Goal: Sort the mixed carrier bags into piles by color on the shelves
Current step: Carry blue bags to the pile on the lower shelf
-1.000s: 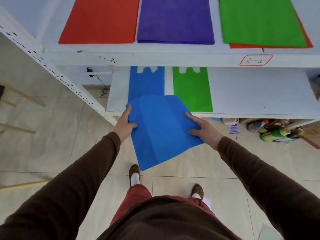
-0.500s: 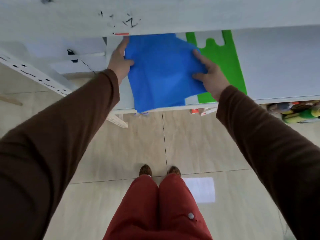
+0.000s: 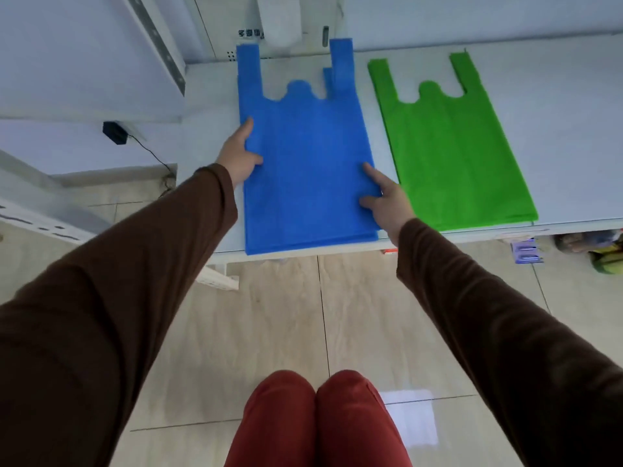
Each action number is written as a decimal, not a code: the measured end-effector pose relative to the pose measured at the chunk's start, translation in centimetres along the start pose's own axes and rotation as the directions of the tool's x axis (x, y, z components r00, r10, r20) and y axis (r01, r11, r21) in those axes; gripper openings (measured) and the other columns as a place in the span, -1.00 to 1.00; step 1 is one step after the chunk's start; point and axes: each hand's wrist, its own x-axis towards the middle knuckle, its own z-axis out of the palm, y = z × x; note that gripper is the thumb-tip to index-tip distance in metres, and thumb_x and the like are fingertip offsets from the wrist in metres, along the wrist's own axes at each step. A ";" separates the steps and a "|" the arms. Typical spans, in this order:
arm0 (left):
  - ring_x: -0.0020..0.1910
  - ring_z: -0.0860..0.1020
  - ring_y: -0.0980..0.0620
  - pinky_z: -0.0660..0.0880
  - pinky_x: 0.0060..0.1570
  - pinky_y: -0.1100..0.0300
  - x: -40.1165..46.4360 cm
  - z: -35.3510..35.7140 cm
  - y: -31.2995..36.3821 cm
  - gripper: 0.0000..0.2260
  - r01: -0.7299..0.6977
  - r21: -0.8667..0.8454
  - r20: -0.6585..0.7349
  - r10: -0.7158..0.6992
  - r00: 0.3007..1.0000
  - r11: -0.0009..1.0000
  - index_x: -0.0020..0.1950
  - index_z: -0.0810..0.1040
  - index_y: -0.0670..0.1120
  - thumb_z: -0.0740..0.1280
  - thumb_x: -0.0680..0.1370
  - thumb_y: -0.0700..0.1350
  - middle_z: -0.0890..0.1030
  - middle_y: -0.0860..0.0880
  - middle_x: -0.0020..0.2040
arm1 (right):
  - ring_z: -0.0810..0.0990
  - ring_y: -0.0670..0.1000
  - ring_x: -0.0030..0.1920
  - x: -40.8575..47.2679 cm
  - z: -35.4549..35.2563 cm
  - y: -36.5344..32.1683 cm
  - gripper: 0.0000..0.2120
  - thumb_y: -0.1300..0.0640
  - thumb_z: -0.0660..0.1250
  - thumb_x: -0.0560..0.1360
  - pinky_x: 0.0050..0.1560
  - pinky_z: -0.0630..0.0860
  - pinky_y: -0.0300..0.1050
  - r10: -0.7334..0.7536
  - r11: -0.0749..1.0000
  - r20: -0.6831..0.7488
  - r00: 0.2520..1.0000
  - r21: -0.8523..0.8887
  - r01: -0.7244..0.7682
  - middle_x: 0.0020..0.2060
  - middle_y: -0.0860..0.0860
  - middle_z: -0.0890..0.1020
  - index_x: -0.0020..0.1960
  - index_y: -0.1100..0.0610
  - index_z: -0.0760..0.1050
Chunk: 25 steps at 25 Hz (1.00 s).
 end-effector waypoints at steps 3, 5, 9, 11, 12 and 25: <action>0.50 0.23 0.00 0.24 0.31 0.35 0.6 1.3 -2.1 -0.30 0.032 0.141 -0.020 -0.029 0.999 0.989 0.59 0.05 -0.05 0.29 0.54 -0.34 0.16 -0.04 0.57 | 0.48 0.06 0.31 0.8 0.5 2.1 -0.39 0.42 0.27 0.46 0.23 0.50 -0.13 -0.002 0.988 -0.072 0.997 -0.156 -0.010 0.36 0.06 0.45 0.46 0.09 0.35; 0.51 0.22 -0.01 0.23 0.42 0.23 0.9 1.3 -2.3 -0.31 0.020 0.185 -0.037 -0.014 0.999 0.982 0.59 0.05 -0.04 0.28 0.54 -0.31 0.14 -0.04 0.58 | 0.46 0.04 0.32 0.9 0.5 2.3 -0.40 0.39 0.27 0.46 0.31 0.46 -0.08 -0.028 0.980 -0.076 0.997 -0.196 0.013 0.37 0.05 0.44 0.46 0.09 0.35; 0.53 0.17 -0.01 0.19 0.44 0.23 1.0 0.9 -2.4 -0.30 0.028 0.286 -0.053 -0.013 0.998 0.958 0.60 0.02 -0.05 0.29 0.55 -0.29 0.11 -0.04 0.59 | 0.40 0.01 0.39 -0.1 0.9 2.5 -0.37 0.36 0.26 0.44 0.42 0.34 -0.06 -0.109 0.949 -0.032 0.994 -0.301 0.094 0.42 0.01 0.41 0.48 0.03 0.33; 0.53 0.17 -0.02 0.22 0.44 0.20 1.1 0.8 -2.5 -0.28 0.038 0.321 -0.047 -0.024 0.999 0.946 0.60 0.00 -0.04 0.29 0.55 -0.29 0.09 -0.04 0.59 | 0.37 0.01 0.42 -0.3 1.1 2.6 -0.36 0.33 0.27 0.46 0.44 0.28 -0.14 -0.134 0.918 -0.031 0.990 -0.381 0.112 0.45 0.01 0.38 0.50 0.01 0.29; 0.52 0.18 -0.01 0.26 0.40 0.22 1.4 0.7 -2.5 -0.28 0.039 0.332 -0.048 -0.024 0.999 0.943 0.60 -0.01 -0.03 0.29 0.55 -0.29 0.08 -0.04 0.59 | 0.36 0.01 0.43 -0.3 1.2 2.4 -0.37 0.31 0.27 0.47 0.43 0.26 -0.20 -0.141 0.909 -0.038 0.989 -0.402 0.114 0.47 0.01 0.36 0.51 0.01 0.27; 0.48 0.20 -0.11 0.26 0.23 0.26 -3.9 0.1 1.4 -0.43 0.076 0.454 -0.151 -0.008 0.988 0.888 0.54 0.23 -0.04 0.32 0.55 -0.14 0.11 -0.10 0.54 | 0.30 0.20 0.42 -3.1 -1.3 -0.9 -0.57 0.00 0.29 0.52 0.39 0.26 -0.04 -0.052 0.752 -0.088 0.995 -0.659 -0.019 0.49 0.06 0.31 0.38 -0.02 0.45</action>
